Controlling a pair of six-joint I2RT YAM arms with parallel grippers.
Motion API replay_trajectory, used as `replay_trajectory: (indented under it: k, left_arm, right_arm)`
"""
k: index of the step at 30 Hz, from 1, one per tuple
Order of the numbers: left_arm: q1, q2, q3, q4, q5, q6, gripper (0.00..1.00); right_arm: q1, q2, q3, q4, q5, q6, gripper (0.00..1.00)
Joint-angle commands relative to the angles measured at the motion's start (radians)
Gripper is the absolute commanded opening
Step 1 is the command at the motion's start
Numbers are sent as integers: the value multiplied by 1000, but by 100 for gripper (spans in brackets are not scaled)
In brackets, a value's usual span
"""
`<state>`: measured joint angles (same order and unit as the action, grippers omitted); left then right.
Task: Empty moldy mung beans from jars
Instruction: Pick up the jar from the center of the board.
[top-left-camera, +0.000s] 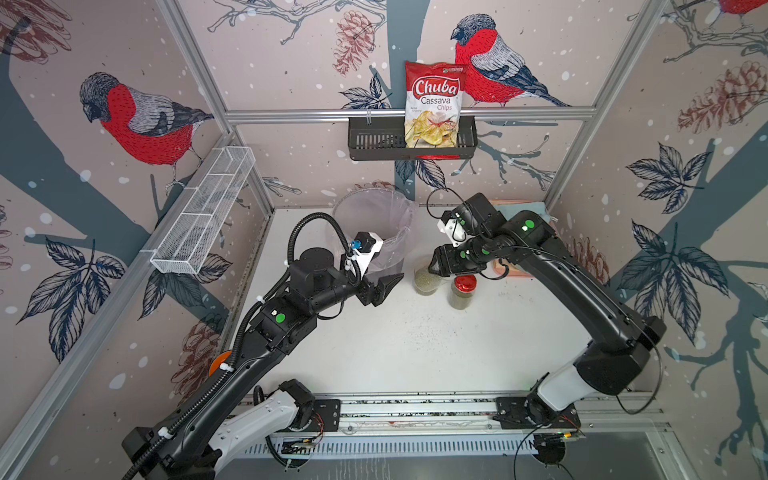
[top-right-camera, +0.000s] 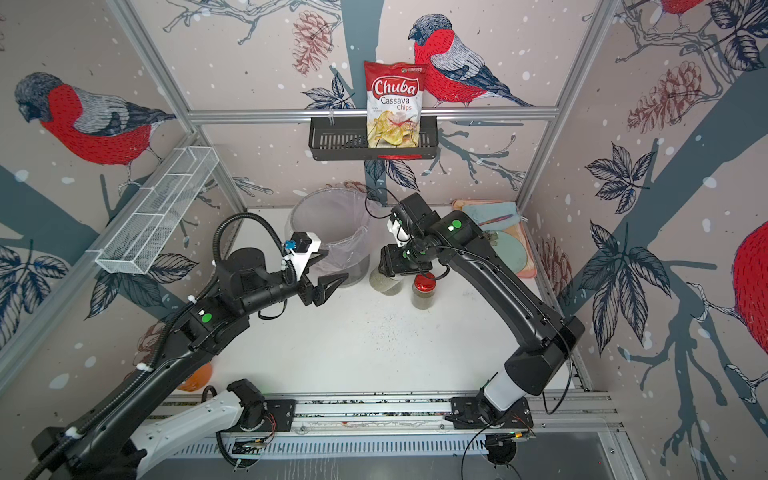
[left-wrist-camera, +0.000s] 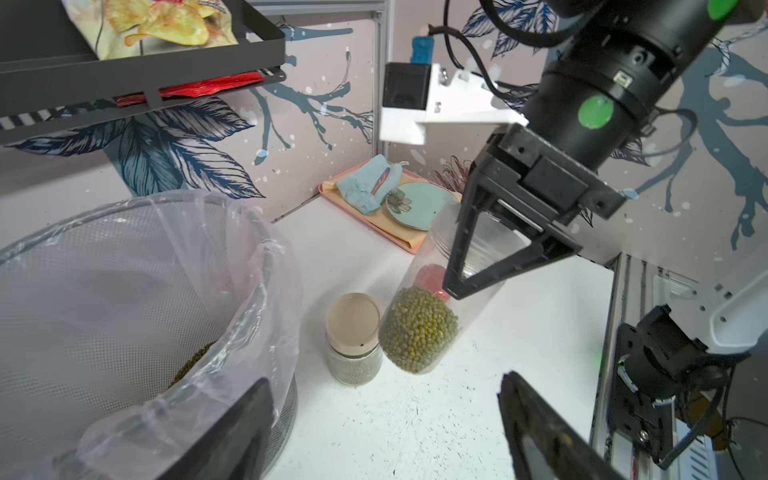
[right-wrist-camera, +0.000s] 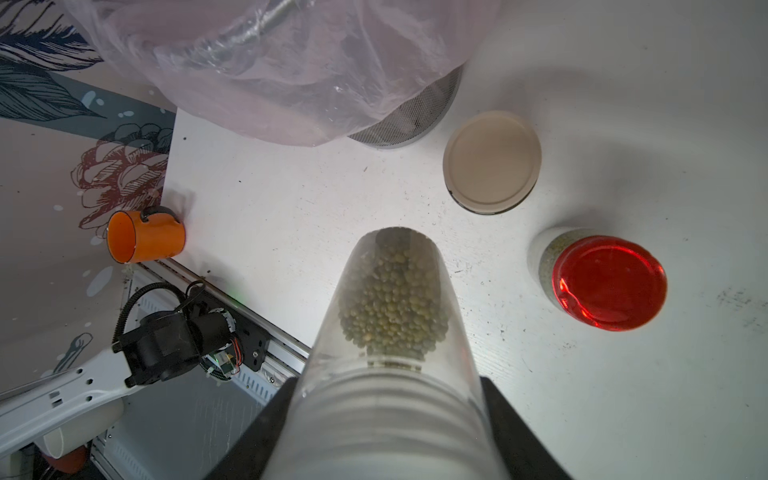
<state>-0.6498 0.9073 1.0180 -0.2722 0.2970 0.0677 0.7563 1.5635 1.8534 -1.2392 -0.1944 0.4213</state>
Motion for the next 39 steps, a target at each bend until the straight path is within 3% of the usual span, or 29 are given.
replay_trajectory:
  k: [1,4,9,18,28,39]
  left_arm:
    - [-23,-16,-6,-34,57,104,74]
    - [-42,-19,1,-50,62,127,72]
    - [-88,23,30,-95,53,175,76]
    - [-203,94,48,-126,-180,313,80]
    - [-244,102,-14,15,-262,381,82]
    - [-324,88,-106,114,-376,437,85]
  right_arm:
    - [-5,-23,13,2,-31,-2,56]
    - [-12,-31,34,3,-41,-7,56]
    - [-21,-55,19,52,-90,-10,56]
    - [-42,-113,-71,177,-186,-18,56]
    - [-41,-155,-152,219,-236,-26,53]
    - [-33,-152,-136,207,-254,-34,53]
